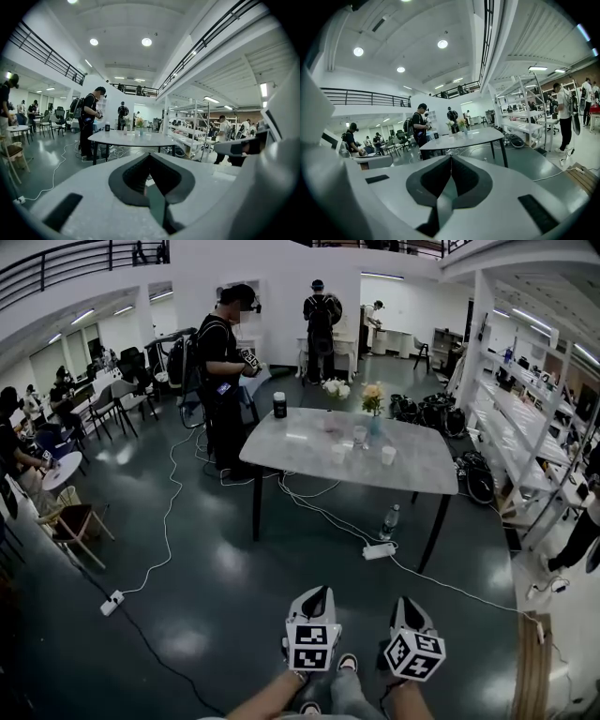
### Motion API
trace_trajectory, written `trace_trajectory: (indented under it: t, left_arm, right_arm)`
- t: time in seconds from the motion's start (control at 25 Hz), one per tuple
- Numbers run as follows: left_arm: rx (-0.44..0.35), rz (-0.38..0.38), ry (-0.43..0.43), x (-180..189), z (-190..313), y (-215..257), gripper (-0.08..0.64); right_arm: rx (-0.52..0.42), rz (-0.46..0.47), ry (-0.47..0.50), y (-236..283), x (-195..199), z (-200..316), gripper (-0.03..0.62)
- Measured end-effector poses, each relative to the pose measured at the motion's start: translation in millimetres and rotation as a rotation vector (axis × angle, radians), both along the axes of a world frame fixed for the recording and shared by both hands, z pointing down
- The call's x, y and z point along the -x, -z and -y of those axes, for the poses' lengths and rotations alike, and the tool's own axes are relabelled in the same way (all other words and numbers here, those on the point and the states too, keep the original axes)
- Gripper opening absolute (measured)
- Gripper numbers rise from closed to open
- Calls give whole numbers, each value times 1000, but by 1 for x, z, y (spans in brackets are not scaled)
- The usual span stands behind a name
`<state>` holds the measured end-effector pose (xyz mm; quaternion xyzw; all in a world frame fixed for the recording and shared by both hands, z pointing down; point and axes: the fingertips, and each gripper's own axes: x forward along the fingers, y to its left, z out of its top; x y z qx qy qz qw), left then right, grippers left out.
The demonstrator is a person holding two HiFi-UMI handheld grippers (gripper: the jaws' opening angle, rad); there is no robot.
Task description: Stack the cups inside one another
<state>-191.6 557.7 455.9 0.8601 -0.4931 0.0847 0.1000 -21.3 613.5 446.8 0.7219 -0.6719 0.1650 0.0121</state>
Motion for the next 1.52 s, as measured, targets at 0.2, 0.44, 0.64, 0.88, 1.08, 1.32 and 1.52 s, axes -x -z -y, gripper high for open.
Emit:
trace_trajectory:
  t: [0.2, 0.44, 0.64, 0.88, 1.08, 1.32, 1.52]
  left_arm:
    - [10, 4, -2, -2, 22, -4, -5]
    - [10, 10, 12, -10, 53, -5, -5]
    - [13, 18, 26, -22, 86, -5, -5]
    - [1, 26, 38, -46, 120, -2, -5]
    - [0, 43, 31, -69, 144, 5, -5]
    - [-6, 71, 23, -97, 172, 12, -5]
    - [-6, 95, 35, -106, 197, 8, -5]
  right_arm:
    - [20, 16, 4, -6, -3, 27, 8]
    - [32, 11, 19, -10, -11, 62, 8]
    - [32, 7, 44, -7, -23, 99, 8]
    - [15, 6, 67, -2, -45, 139, 8]
    - [1, -14, 103, 9, -58, 165, 8]
    - [0, -1, 114, 11, -80, 196, 8]
    - [2, 22, 115, 4, -93, 220, 8]
